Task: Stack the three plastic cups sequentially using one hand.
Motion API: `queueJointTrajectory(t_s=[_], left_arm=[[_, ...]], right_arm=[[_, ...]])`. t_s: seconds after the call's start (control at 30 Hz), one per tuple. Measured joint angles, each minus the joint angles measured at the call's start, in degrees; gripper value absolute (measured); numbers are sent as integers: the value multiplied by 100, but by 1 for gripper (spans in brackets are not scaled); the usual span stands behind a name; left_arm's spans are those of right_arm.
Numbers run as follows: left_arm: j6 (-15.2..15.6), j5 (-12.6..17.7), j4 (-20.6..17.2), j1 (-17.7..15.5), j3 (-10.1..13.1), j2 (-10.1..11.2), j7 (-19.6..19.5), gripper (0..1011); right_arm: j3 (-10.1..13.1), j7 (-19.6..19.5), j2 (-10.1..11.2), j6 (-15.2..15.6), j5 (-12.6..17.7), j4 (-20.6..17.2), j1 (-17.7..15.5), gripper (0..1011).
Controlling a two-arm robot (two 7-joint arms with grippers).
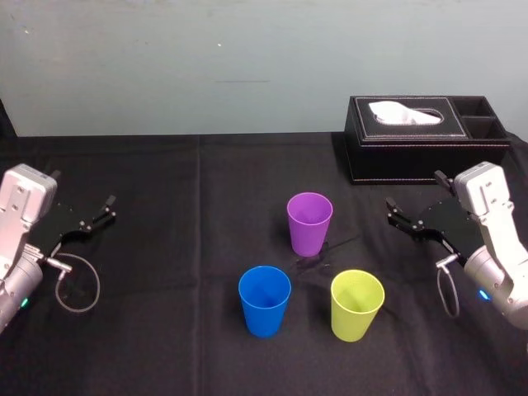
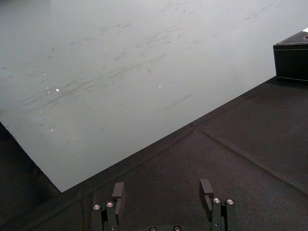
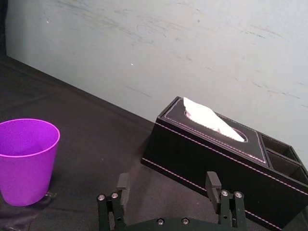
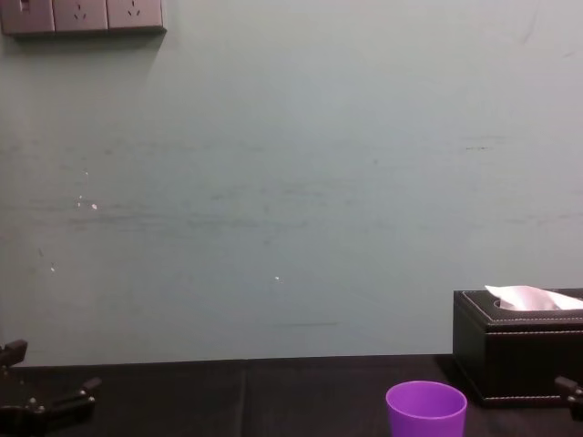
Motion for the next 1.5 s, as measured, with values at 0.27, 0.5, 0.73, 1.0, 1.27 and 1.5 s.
queueJointTrajectory(t_s=[0.27, 0.5, 0.73, 1.0, 1.27, 1.5], left_arm=[[0, 0, 0, 0, 0, 0, 0, 1010], [0, 0, 0, 0, 0, 0, 0, 1010], [0, 0, 0, 0, 0, 0, 0, 1010], [0, 0, 0, 0, 0, 0, 0, 1010], [0, 0, 0, 0, 0, 0, 0, 1010], [0, 1, 0, 0, 0, 0, 0, 1010]], right_arm=[[223, 307, 59, 46, 187, -291, -188, 1000], [549, 721, 270, -84, 610, -694, -544, 1000], [917, 1246, 552, -242, 1128, -1126, -1024, 1000], [1296, 2000, 937, -468, 1680, -1554, -1620, 1000], [1580, 2730, 1240, -696, 2058, -1741, -2093, 1000], [1758, 3234, 1413, -868, 2171, -1772, -2403, 1000]])
